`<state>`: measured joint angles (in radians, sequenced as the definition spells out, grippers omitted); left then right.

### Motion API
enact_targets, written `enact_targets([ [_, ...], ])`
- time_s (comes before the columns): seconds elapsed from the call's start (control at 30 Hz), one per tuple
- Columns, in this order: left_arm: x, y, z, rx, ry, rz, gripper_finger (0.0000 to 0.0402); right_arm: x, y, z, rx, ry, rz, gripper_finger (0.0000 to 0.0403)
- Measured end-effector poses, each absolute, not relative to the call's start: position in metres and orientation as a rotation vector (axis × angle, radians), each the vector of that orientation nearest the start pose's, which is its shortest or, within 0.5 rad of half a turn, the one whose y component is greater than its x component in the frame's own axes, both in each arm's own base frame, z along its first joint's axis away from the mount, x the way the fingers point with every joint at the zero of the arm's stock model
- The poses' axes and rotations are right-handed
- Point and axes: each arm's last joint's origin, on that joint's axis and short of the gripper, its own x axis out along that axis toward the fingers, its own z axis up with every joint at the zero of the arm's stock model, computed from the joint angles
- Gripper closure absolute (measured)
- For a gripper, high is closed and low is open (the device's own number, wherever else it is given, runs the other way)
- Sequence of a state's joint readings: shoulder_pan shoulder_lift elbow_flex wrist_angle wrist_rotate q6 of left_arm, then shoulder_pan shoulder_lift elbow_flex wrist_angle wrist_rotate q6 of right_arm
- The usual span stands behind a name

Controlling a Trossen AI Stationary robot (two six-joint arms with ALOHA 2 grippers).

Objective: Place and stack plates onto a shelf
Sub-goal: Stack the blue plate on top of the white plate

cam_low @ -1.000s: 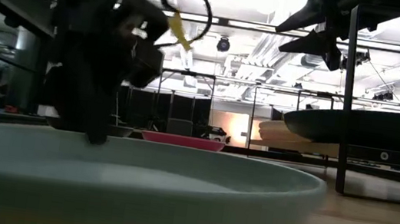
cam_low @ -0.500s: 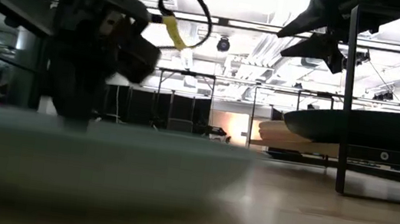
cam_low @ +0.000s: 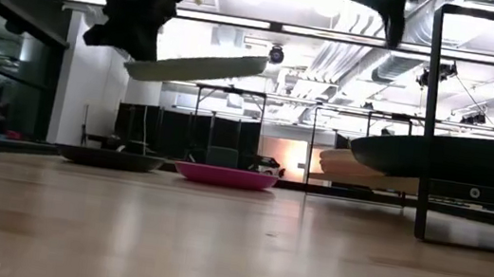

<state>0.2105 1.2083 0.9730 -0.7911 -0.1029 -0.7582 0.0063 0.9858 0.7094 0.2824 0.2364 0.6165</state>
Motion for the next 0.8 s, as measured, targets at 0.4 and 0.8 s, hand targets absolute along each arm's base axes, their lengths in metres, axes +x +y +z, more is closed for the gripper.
enact_targets([
  [0.4,0.277,0.080,0.249,-0.764,0.679,0.524,0.0401,0.218,-0.009,0.367,0.440,-0.079,-0.342,0.0231],
  [0.8,0.419,0.108,0.269,-0.699,0.541,0.357,0.0401,0.215,-0.009,0.385,0.474,-0.144,-0.344,0.0231],
])
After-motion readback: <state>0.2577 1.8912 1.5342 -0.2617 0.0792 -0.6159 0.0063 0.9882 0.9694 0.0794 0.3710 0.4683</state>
